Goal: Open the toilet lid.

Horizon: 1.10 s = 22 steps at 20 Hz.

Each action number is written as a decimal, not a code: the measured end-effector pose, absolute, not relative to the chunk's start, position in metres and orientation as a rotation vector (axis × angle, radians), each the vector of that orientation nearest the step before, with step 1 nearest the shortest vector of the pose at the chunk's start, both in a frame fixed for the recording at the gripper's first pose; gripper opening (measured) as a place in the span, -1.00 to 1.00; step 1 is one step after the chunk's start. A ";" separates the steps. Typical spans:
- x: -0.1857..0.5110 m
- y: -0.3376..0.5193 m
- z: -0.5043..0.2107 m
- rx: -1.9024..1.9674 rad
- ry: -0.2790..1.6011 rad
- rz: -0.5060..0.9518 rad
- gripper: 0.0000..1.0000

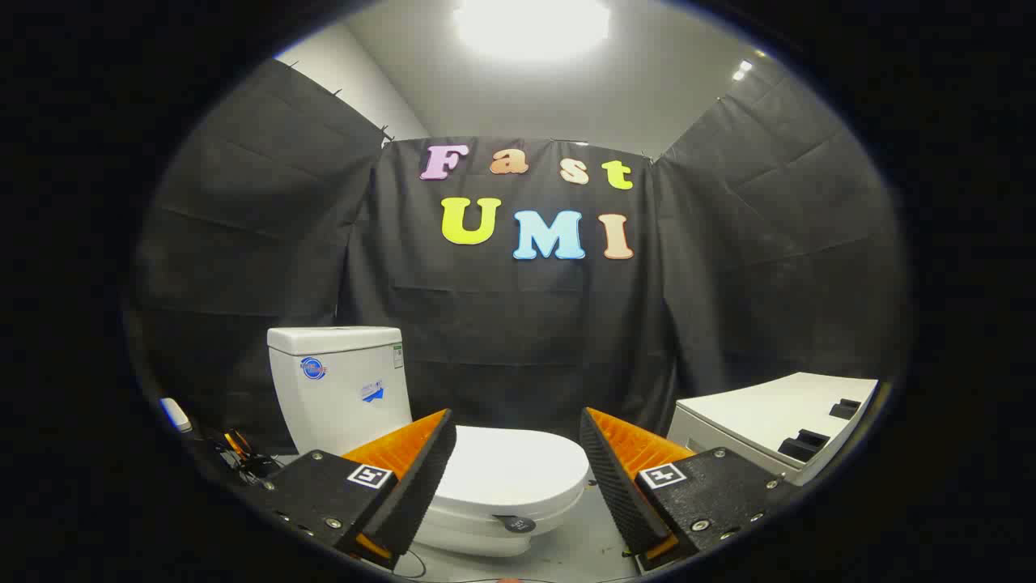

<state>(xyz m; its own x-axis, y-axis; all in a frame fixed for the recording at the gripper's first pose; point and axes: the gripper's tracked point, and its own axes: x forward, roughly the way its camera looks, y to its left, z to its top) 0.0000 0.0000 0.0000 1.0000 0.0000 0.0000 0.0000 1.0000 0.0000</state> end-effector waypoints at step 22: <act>0.007 -0.010 -0.006 0.132 -0.023 -0.004 0.90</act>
<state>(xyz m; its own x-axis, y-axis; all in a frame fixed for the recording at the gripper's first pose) 0.0068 -0.0105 -0.0057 0.9997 -0.0059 0.0231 0.0028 0.9913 0.1319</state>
